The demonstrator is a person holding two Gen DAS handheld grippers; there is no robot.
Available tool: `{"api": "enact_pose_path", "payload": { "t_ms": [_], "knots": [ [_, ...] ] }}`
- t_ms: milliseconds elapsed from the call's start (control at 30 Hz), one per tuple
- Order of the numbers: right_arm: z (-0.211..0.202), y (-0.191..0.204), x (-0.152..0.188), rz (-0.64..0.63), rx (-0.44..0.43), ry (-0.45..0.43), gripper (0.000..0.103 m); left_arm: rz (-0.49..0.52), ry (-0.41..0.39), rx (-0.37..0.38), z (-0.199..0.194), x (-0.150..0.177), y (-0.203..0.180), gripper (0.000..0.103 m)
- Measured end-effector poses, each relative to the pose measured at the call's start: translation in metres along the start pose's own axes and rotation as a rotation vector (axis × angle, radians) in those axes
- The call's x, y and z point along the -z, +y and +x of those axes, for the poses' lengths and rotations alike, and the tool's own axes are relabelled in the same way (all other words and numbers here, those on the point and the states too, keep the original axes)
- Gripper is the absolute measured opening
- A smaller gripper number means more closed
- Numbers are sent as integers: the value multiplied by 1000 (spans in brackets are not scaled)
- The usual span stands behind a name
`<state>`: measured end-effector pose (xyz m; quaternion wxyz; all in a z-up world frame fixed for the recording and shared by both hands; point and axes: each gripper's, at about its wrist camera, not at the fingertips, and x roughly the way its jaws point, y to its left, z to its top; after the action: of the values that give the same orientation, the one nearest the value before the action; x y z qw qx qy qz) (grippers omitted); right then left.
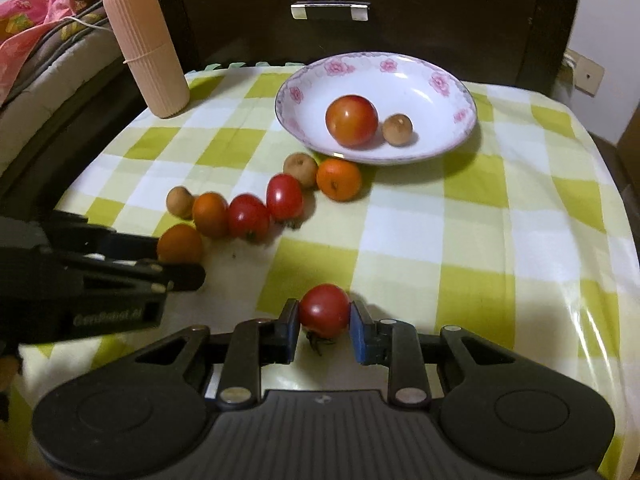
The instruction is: Organize fruits
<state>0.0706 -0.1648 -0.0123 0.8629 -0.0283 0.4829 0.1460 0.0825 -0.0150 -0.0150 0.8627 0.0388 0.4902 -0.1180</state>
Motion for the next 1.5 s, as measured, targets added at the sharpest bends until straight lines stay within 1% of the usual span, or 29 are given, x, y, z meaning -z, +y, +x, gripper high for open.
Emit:
{"api": "enact_pose_path", "payload": {
  "t_ms": [167,267,333,367,400,567,667,733,767,800,933,1033,1167,1333,1500],
  "knots": [
    [-10,3,10,2,1,-2,26,12,9,-18,-1,5,-2,45],
    [-9,4,13,-3,14,-2,26,17,0,-25,-2,6,-1,46],
    [-9,2,15,0,15,-3,26,0,-14,-18,-5,4,2,50],
    [-9,1,15,2,13,-3,26,-6,-20,-10,-6,3,3,56],
    [-10,1,15,5,10,-6,26,-8,-25,-9,-6,2,4,59],
    [-7,-1,15,9,5,1,26,6,-9,-19,3,2,1,61],
    [-5,-1,14,11,-3,1,26,11,-15,-29,4,0,-1,59],
    [-3,-1,15,13,-8,4,26,19,-18,-39,4,0,-3,51],
    [-3,-1,15,12,-7,-1,26,28,-18,-41,4,0,-4,44],
    [-3,-1,15,10,-7,-4,26,35,-16,-43,4,0,-6,40],
    [-2,-1,13,22,0,-17,26,40,-12,-13,2,0,-9,40],
    [-3,-3,11,34,20,-32,26,54,-24,-7,-3,1,-12,40],
    [-2,-4,12,36,21,-41,26,40,-25,8,-7,3,-11,40],
    [-1,0,16,0,25,-49,26,54,-1,-11,-1,8,-13,40],
    [-1,0,18,-17,21,-62,26,73,-11,-17,-1,9,-16,43]
  ]
}}
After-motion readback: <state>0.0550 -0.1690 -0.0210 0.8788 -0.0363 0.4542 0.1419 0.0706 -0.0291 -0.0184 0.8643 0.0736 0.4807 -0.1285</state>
